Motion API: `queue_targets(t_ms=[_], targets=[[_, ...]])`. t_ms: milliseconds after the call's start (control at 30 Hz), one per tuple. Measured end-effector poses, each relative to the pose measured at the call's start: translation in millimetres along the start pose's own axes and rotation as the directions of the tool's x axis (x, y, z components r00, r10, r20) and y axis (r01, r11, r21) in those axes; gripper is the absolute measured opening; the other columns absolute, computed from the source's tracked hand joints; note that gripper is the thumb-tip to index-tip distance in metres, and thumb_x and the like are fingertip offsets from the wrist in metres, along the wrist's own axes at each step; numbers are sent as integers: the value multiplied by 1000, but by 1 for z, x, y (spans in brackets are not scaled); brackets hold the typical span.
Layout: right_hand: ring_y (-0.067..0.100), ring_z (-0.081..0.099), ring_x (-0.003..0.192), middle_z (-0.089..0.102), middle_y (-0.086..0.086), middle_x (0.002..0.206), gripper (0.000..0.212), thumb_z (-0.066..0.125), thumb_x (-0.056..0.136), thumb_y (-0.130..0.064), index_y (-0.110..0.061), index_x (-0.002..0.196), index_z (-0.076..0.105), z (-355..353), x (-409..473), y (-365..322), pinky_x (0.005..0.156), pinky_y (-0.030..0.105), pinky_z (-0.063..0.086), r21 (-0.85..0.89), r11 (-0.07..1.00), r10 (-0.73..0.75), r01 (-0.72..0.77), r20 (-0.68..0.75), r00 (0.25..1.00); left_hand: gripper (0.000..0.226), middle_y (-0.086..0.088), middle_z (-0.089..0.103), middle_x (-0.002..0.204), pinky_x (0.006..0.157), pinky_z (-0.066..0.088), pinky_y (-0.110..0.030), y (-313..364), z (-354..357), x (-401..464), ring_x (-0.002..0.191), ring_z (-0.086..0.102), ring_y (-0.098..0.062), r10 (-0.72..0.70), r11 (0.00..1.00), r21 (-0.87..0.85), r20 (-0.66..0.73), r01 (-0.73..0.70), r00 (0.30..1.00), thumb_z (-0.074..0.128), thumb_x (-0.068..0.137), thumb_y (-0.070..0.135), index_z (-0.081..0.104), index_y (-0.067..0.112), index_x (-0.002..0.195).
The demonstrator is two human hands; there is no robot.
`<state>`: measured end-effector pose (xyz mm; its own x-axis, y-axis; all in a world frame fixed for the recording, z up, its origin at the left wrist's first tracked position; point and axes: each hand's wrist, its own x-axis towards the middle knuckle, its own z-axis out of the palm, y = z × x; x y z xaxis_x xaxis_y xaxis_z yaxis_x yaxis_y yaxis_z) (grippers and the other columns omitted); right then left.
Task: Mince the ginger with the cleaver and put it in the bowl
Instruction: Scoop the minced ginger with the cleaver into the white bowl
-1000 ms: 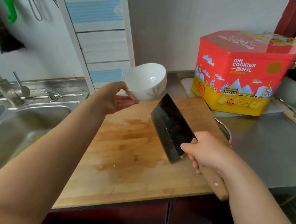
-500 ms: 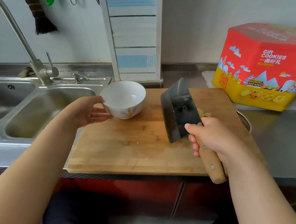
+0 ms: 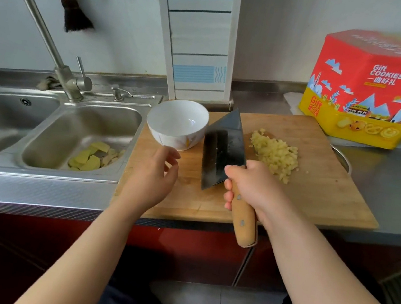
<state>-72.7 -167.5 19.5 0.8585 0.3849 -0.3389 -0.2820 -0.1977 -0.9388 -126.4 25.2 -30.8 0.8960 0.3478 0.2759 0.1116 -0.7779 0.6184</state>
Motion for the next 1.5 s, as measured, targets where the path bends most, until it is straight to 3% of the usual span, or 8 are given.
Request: queue_targets(t_ms=[233,633,833,967,1133,1233,1367,1500], targets=[[14,51,45,51,11,82,16,49,99,-16,-6,111,49,26,-1,17,44,26,50,-74,997,10,-12,-24,1000,10,13,64,91,71,38,-14,-9,-3,4,87,57,3,-111,954,-275,33,116,993,56,93,19,57,28,89],[16,50,51,54,7,70,6,53,97,-12,-7,96,56,-68,6,-2,47,28,49,-256,965,7,-57,-192,981,6,12,64,95,72,41,-17,11,3,16,89,57,-3,-90,935,-342,12,89,996,55,95,21,59,23,97],[17,49,50,54,7,65,7,55,96,-12,-6,94,55,-104,7,-11,47,28,49,-297,954,-27,-36,-203,979,7,6,66,95,83,53,-39,27,15,29,90,60,-11,-76,920,-385,18,77,997,52,96,33,57,28,97],[15,54,49,59,6,66,30,54,99,-37,-9,87,57,-108,1,-24,49,28,50,-339,936,-149,91,-149,977,10,9,67,94,86,53,-42,40,17,34,90,61,-9,-42,910,-413,-25,28,999,51,97,34,58,26,97],[16,57,55,59,4,71,37,33,104,-42,-22,78,51,-108,-14,-38,53,35,51,-658,709,-413,252,-99,905,25,6,69,101,88,52,-40,55,11,32,96,64,-14,11,830,-554,-107,-69,994,50,94,45,60,22,100],[14,58,77,62,-9,91,23,34,103,-44,-31,107,52,-116,-18,-26,59,34,45,-850,482,-438,211,-26,899,22,13,64,108,86,50,-33,65,5,31,102,60,-10,47,827,-539,-218,-161,975,48,95,43,59,28,106],[16,55,96,62,-13,115,35,47,97,-49,-38,128,36,-125,-24,-4,66,32,41,-954,264,-521,143,-16,854,29,14,56,125,98,42,-33,77,9,33,120,49,-9,366,888,-178,-288,-425,885,44,99,34,58,20,122],[19,57,94,60,-5,111,37,51,93,-52,-31,114,30,-127,-24,15,62,31,43,-971,204,-599,126,-22,800,43,0,39,148,109,32,-35,94,29,35,134,38,-17,616,780,133,13,-612,788,37,102,41,49,18,136]])
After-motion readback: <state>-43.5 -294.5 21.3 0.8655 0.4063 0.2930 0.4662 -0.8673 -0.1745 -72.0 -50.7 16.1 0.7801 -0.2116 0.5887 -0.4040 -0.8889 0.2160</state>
